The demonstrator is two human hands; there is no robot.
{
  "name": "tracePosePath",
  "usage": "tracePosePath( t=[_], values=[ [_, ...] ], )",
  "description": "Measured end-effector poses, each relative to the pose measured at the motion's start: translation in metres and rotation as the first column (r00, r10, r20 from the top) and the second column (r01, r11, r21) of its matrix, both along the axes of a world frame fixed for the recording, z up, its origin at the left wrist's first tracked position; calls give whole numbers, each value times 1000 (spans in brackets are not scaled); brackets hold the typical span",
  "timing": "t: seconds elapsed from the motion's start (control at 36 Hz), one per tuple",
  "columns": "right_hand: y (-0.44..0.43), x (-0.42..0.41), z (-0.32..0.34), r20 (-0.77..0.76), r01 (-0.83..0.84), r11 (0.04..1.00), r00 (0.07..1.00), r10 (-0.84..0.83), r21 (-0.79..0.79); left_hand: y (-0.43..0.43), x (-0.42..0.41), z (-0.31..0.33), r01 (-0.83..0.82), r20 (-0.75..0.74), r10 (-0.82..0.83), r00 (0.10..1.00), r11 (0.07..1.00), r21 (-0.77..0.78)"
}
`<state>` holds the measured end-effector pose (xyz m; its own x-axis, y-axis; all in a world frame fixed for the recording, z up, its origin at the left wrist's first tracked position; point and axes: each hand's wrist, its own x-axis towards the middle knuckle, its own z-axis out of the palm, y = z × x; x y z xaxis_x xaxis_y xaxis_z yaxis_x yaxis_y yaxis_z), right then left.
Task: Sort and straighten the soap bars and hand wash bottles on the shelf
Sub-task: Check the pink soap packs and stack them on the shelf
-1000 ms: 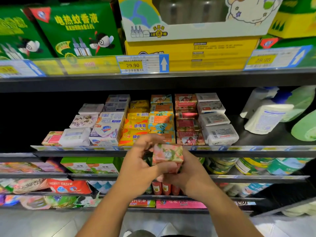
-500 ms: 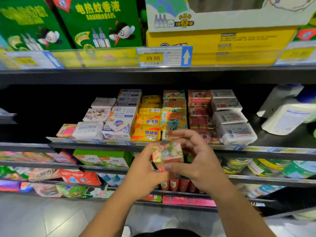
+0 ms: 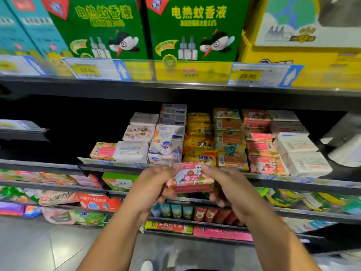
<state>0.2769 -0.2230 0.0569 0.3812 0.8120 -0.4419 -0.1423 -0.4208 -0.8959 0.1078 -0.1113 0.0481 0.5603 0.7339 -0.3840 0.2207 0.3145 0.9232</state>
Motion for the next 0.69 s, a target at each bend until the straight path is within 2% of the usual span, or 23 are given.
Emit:
tracePosePath(
  t=[0.06,0.14,0.28,0.36,0.42,0.47,0.58,0.61,0.69],
  values=[
    [10,-7,0,42,-50,998,998,52,-42,10,-12,-1,42,-87,-37,995,998,55],
    [27,-18,3,75,-99,995,992,98,9,26,-27,-4,73,-111,-54,992,983,170],
    [62,-43,10,-70,-67,986,994,78,152,55,-52,2,51,-1,-53,999,958,283],
    [84,-60,13,-96,-51,963,992,78,266,73,-67,4,29,69,-61,996,917,398],
    [100,-76,17,-68,-36,951,996,59,309,85,-78,6,7,85,-48,995,908,420],
    [114,-91,17,57,-42,949,998,26,312,100,-88,6,-6,69,-29,997,889,458],
    [140,-113,6,373,-106,954,928,-6,279,131,-107,-2,92,-30,-97,995,735,672],
    [146,-118,6,376,-103,950,927,-16,294,138,-111,-2,127,-59,-120,991,701,702],
    [165,-130,3,233,-91,927,973,4,364,156,-122,-2,226,-168,-153,974,604,764]
  ],
)
